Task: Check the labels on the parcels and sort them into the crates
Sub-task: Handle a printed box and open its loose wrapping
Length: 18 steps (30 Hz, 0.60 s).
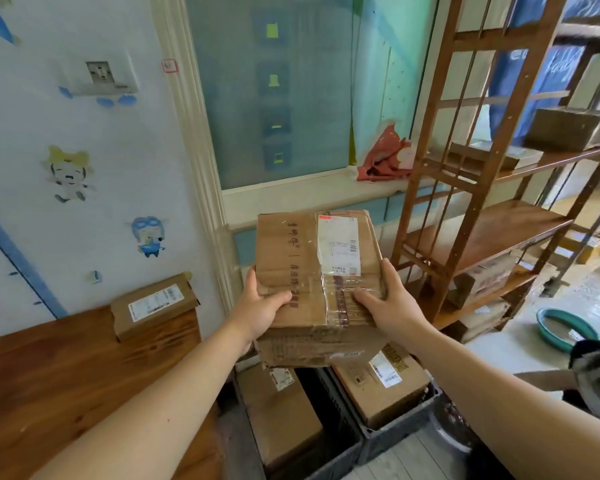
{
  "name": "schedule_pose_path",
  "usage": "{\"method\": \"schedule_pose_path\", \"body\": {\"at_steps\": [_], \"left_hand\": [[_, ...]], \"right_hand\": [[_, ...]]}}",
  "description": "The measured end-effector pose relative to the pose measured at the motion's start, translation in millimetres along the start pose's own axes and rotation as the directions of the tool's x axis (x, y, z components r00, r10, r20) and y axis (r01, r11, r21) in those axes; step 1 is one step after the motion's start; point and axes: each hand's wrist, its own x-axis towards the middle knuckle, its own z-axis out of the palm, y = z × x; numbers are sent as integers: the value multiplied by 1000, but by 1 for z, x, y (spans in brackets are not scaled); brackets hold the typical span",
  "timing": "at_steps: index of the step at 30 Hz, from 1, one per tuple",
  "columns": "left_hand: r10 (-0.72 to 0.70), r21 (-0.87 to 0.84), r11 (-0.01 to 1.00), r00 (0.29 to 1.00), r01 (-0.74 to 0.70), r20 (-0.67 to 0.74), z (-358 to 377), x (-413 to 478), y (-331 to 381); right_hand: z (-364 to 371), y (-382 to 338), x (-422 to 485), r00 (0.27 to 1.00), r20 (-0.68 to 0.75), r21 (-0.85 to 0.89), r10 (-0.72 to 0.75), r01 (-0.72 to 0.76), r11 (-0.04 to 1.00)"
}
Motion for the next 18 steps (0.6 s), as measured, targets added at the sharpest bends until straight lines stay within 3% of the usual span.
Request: {"method": "schedule_pose_path", "body": {"at_steps": [10,18], "left_hand": [[-121,-84,990,989,114,-82,-28,87,-38],[-288,-160,954,924,253,-252,-33,125,-84]], "right_hand": [[52,-9,110,992,129,-104,-8,22,994],[103,25,186,946,322,-146,31,17,989]]}}
